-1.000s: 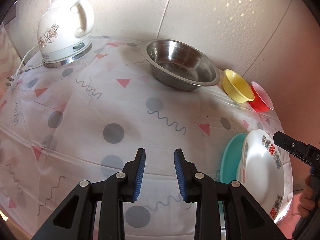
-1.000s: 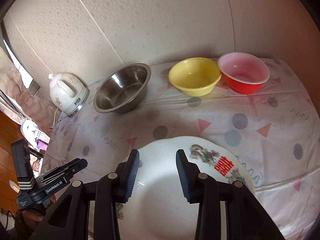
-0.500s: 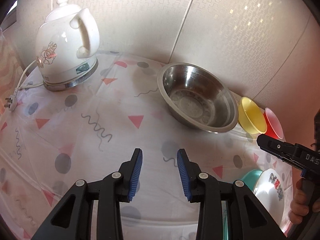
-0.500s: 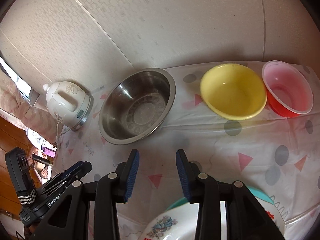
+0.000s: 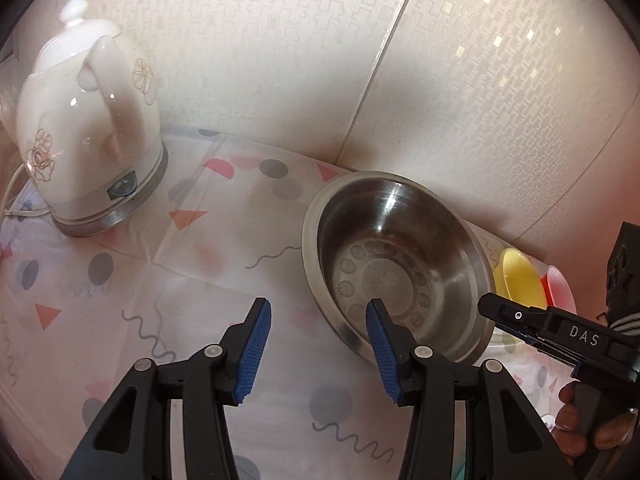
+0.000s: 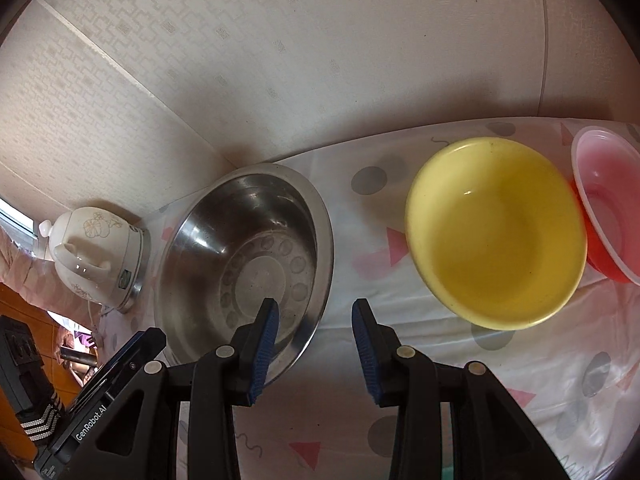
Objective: Organize plates and bowls
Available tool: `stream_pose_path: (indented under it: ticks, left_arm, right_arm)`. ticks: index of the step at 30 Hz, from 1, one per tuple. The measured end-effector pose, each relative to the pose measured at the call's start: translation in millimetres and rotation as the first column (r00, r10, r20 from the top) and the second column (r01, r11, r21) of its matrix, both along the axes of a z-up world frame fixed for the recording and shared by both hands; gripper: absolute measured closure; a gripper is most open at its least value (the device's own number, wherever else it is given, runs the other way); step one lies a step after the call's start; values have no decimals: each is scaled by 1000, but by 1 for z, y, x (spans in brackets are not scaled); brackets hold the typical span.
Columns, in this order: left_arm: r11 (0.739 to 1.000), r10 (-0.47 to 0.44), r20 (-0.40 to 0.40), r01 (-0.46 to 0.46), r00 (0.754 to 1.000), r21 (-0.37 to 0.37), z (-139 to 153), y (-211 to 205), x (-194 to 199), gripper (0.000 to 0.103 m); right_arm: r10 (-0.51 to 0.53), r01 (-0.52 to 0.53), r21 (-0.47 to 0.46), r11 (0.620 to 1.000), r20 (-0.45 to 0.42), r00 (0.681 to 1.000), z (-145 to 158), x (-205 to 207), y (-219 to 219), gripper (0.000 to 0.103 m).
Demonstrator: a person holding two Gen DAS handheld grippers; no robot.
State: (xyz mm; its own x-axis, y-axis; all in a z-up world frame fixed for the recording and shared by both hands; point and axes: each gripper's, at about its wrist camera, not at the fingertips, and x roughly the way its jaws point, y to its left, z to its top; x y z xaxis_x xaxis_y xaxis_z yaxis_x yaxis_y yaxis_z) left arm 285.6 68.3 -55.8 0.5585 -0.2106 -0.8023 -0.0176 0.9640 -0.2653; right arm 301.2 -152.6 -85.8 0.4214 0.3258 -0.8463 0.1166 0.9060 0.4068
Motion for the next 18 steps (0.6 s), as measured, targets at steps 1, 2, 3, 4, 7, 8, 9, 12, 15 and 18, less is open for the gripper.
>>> stream_pose_path:
  ticks: [1,2,3,4,7,8,9,12,15,18]
  left_arm:
    - [1000,-8,-6,8,1000,2,-3,-1,4,55]
    - [1000,-15,-18,15,1000,3,-7,-4,8,58]
    - [1000,-27,-29,27,999,2,-11,-6,12,66]
    - [999,-36,-32,36,999,-3,-14,-7,13,70]
    - [998,-68,-18,67,998,-13,-17,-13,13,76]
    - [997,-71,-12,71,997,-4,-16,-15,12,76]
    - [997,-76,-5,76,997,-6,-15,-15,11,76]
    - [997,-78,9,78,997,-1,-14,-14,4,76]
    - [997,-83,20,83,996,-2,-12,-11,-6,76]
    - [997,-77,27,77,997,5,-9,-7,-20,76]
  right_arm:
    - [2,-2,3,1000,-9,1000,-3,3,1,64]
    - [12,-12,7,1000,-14,1000,-7,5,3,64]
    - [27,-27,8,1000,-17,999,-9,8,5,65]
    - [38,-38,-2,999,-23,999,-12,9,8,66]
    - [89,-90,-30,996,-27,996,-17,10,20,75]
    - [106,-108,-51,993,-32,994,-18,10,24,76]
    - [122,-124,-64,990,-29,992,-19,9,29,79]
    - [152,-153,-91,984,-20,988,-18,4,38,78]
    - [165,-167,-78,983,-22,986,-18,-2,40,78]
    - [184,-185,-64,981,-24,983,-17,-10,44,77]
